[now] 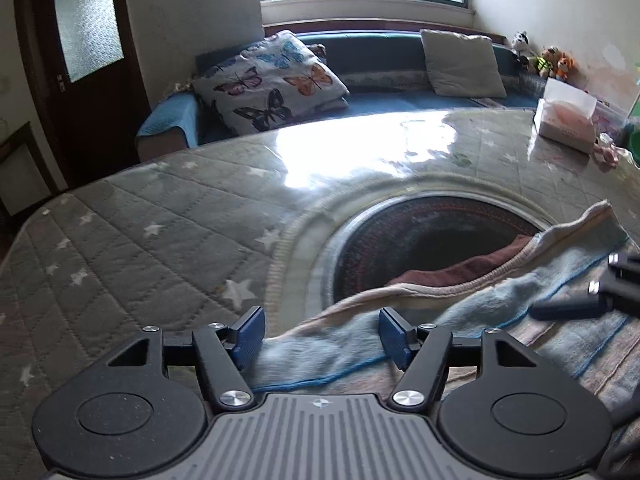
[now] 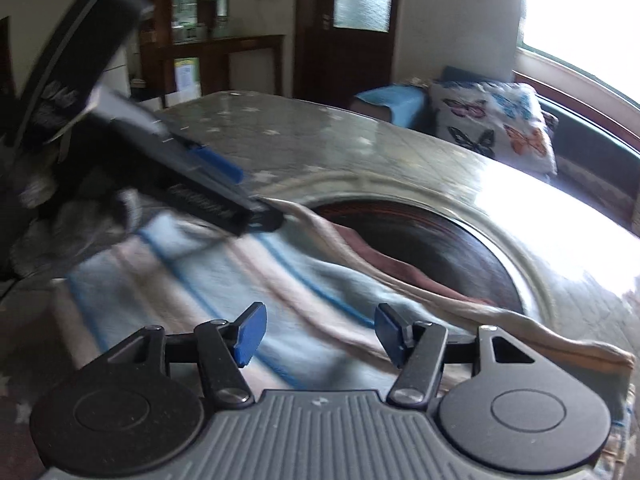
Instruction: Fold clothes
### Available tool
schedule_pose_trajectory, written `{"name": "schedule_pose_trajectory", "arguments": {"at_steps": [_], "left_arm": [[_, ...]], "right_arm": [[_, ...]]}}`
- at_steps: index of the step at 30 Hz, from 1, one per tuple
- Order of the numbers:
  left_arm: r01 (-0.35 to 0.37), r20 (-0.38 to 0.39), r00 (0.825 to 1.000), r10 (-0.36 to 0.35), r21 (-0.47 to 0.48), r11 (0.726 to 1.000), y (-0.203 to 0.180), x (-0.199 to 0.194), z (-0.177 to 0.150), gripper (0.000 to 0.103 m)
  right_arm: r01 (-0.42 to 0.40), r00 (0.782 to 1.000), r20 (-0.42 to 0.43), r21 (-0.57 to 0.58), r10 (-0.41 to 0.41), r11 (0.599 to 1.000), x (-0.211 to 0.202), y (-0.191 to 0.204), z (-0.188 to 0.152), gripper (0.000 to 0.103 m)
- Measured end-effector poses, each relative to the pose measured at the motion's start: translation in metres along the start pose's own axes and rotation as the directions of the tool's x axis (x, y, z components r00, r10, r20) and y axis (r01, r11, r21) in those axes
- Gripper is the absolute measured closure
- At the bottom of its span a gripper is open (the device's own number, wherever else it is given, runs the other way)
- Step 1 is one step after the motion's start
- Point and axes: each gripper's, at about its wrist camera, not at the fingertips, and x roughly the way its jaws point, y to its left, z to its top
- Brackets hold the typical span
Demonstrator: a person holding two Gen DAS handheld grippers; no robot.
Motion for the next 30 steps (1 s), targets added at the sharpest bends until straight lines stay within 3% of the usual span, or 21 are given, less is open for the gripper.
{"name": "schedule_pose_trajectory", "arguments": {"at_steps": [8,18,26,30], "left_arm": [[-0.031,0.031,0.999,0.033,-0.042,0.999,0.019,-0.028,-0.004,0.032],[-0.031,0.046,0.998,0.034,-0.066,0.997,0.024,-0.041,-0.014,0.026],[-0.049,0.059,0.997,0.053,-0.068,0.996,0.012,-0.044,-0.028,0.023],[-0.063,0.075,0.995,0.068,-0.071,0.995,0.005,-0.049,-0.037,0.023]], "right_arm": [[-0.091,0.995,0.023,-0.051,0.093,0.995,0.01,0.052,0.012,0.041],[-0.135,0.99,0.025,-0.083,0.138,0.987,0.014,0.081,0.013,0.041],[-0.179,0.983,0.021,-0.056,0.181,0.982,-0.008,0.072,0.007,0.038],[-0.149,0.989,0.022,-0.015,0.149,0.989,-0.022,0.053,-0.003,0.036]]}}
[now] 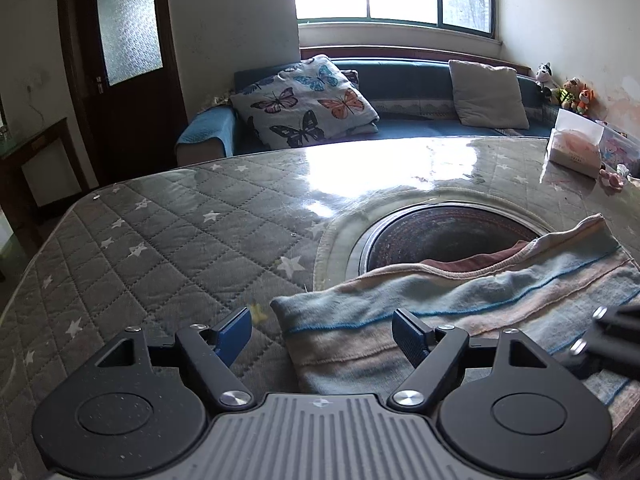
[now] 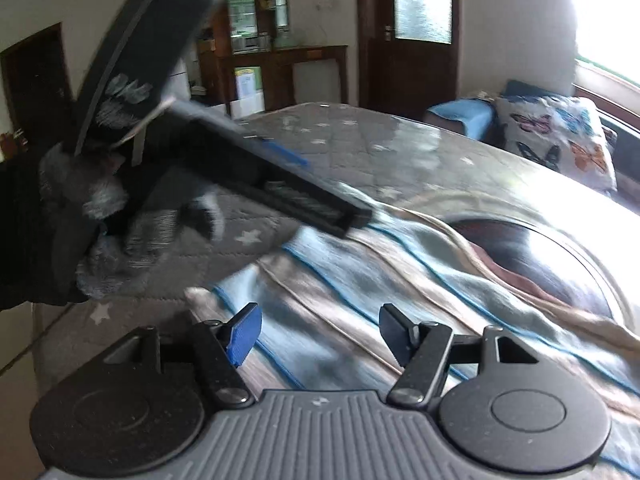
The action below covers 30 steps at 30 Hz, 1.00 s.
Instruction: Fold clothes
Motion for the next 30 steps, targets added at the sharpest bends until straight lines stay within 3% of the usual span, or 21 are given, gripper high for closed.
{"name": "schedule_pose_trajectory", "arguments": {"at_steps": [6,16,19,25,30], "left_arm": [[-0.031,-0.01,0.999,0.032,0.018,0.999,-0.012,0.006,-0.011,0.021],[-0.064,-0.057,0.996,0.063,-0.026,0.998,-0.001,0.022,-0.013,0.012],[-0.075,-0.06,0.996,0.073,-0.034,0.997,0.003,0.023,-0.01,0.012],[-0.116,-0.065,0.992,0.112,-0.056,0.992,0.01,0.032,-0.001,0.012],[-0.16,-0.097,0.983,0.153,-0.074,0.984,0.018,0.044,0.001,0.012]], "right_arm": [[0.09,0.996,-0.005,0.115,-0.09,0.989,-0.022,-0.039,-0.015,0.034],[0.254,0.966,-0.041,0.312,-0.254,0.916,-0.04,-0.134,-0.039,0.034],[0.27,0.961,-0.041,0.366,-0.275,0.89,-0.043,-0.161,-0.044,0.034],[0.271,0.958,-0.018,0.386,-0.287,0.882,-0.045,-0.182,-0.037,0.034],[0.32,0.941,-0.044,0.433,-0.335,0.843,-0.045,-0.205,-0.041,0.037]]}}
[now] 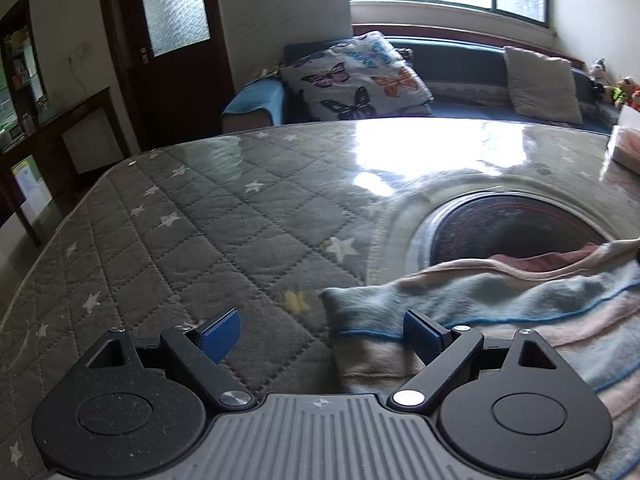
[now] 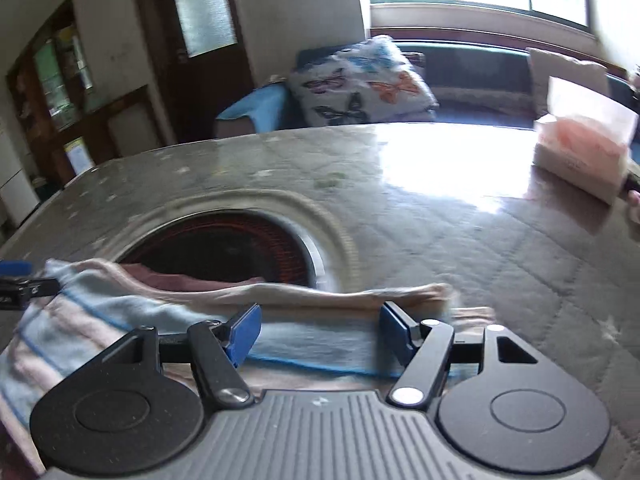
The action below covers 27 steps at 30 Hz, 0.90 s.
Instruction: Fold clothes
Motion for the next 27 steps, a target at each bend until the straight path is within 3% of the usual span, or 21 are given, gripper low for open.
{"name": "schedule_pose_trajectory", "arguments": {"at_steps": [5,12,21,27], "left_arm": [[-0.02,-0.023,1.0,0.019,-0.03,0.999,0.008,0.007,-0.002,0.011],[-0.024,0.016,1.0,0.024,-0.008,1.0,0.002,-0.02,-0.008,0.012],[-0.028,0.036,0.999,0.028,-0.013,1.0,-0.003,-0.056,-0.032,0.012],[-0.033,0.02,0.999,0.033,-0.038,0.999,-0.003,-0.067,-0.052,0.013]], "right_arm": [[0.008,1.0,-0.01,-0.015,-0.008,1.0,-0.01,-0.011,0.001,0.037],[-0.038,0.998,-0.048,-0.118,0.032,0.992,-0.045,-0.004,-0.012,0.037],[-0.099,0.993,-0.089,-0.19,0.084,0.977,-0.095,0.01,-0.059,0.044],[-0.063,0.995,-0.081,-0.154,0.051,0.986,-0.108,-0.001,-0.086,0.044]]}}
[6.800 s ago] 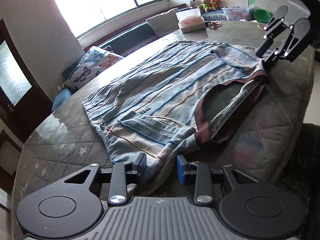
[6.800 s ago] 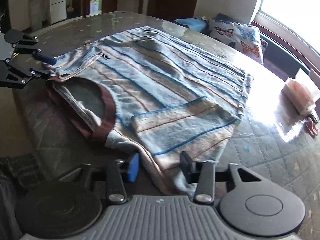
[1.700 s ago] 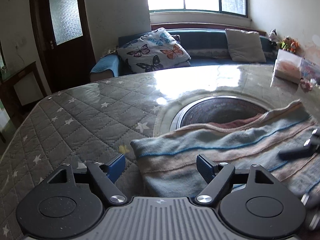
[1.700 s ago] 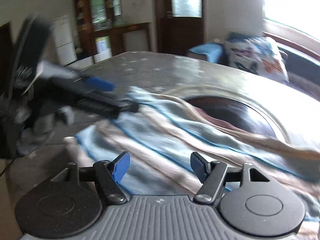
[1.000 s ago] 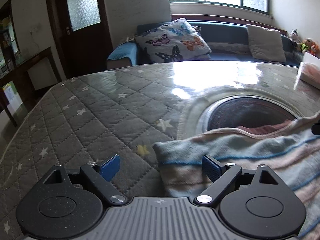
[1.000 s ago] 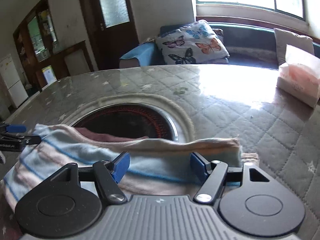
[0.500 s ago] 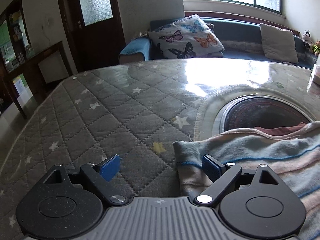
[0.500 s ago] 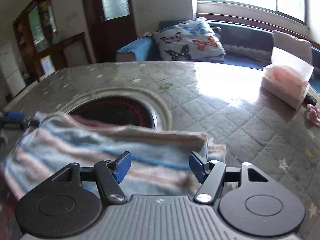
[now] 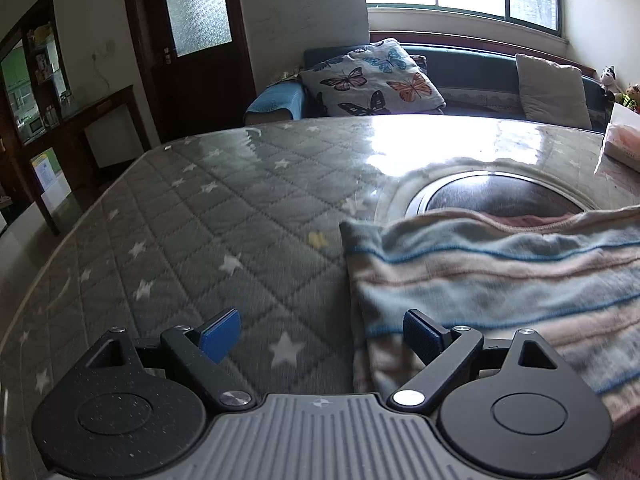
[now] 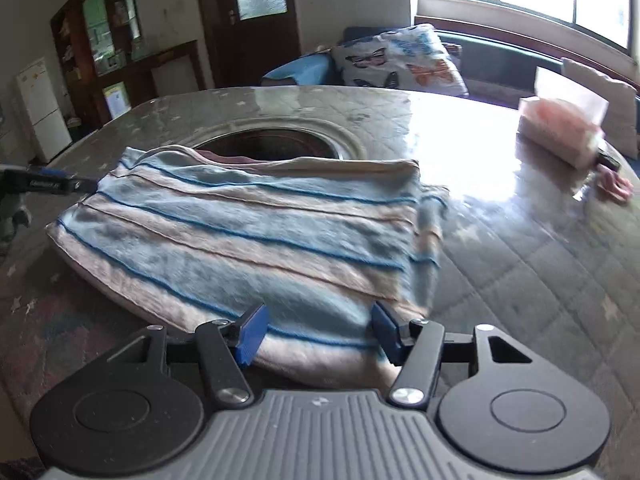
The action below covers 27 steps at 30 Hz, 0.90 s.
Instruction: Fold clothes
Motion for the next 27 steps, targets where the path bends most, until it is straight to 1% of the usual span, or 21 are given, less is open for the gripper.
{"name": "schedule_pose_trajectory", "arguments": {"at_steps": [3,5,8,11,13,14,17,21,24,27], "left_arm": [[-0.004,-0.013,1.0,0.004,-0.019,1.0,0.006,0.0,-0.005,0.014],[-0.007,-0.021,1.0,0.006,-0.035,0.999,0.01,0.0,-0.008,0.016],[-0.006,-0.032,0.999,0.004,-0.052,0.999,0.017,0.0,-0.01,0.017],[-0.009,-0.033,0.999,0.008,-0.038,0.999,0.018,0.002,-0.013,0.017],[-0.036,-0.031,0.999,0.035,-0.017,0.999,0.018,0.005,-0.013,0.018],[-0.043,-0.038,0.998,0.042,-0.016,0.999,0.02,0.007,-0.013,0.019],[-0.017,-0.051,0.999,0.014,-0.061,0.998,0.03,0.008,-0.01,0.02],[0.012,-0.027,1.0,-0.015,-0.101,0.995,0.041,-0.002,-0.002,0.02],[0.023,-0.011,1.0,-0.024,-0.118,0.993,0.047,-0.009,0.005,0.019],[0.042,0.001,0.999,-0.042,-0.132,0.99,0.051,-0.013,0.011,0.019]], "right_arm": [[0.032,0.999,-0.003,-0.013,-0.032,0.999,-0.002,-0.001,-0.005,0.044],[0.051,0.999,-0.006,-0.024,-0.051,0.998,-0.002,-0.001,-0.007,0.044],[0.053,0.999,-0.01,-0.032,-0.053,0.998,-0.004,-0.001,-0.004,0.045],[0.067,0.998,0.003,-0.066,-0.067,0.996,-0.006,0.006,0.003,0.044],[0.062,0.998,0.015,-0.104,-0.061,0.993,-0.008,0.016,0.01,0.044],[0.055,0.998,0.018,-0.127,-0.053,0.99,-0.008,0.023,0.014,0.044],[0.022,1.0,0.021,-0.189,-0.018,0.982,-0.004,0.044,0.026,0.044],[-0.05,0.998,0.013,-0.282,0.056,0.958,0.006,0.08,0.041,0.044],[-0.117,0.992,-0.003,-0.366,0.125,0.923,0.017,0.118,0.051,0.044],[-0.181,0.982,-0.03,-0.44,0.187,0.88,0.028,0.154,0.057,0.045]]}}
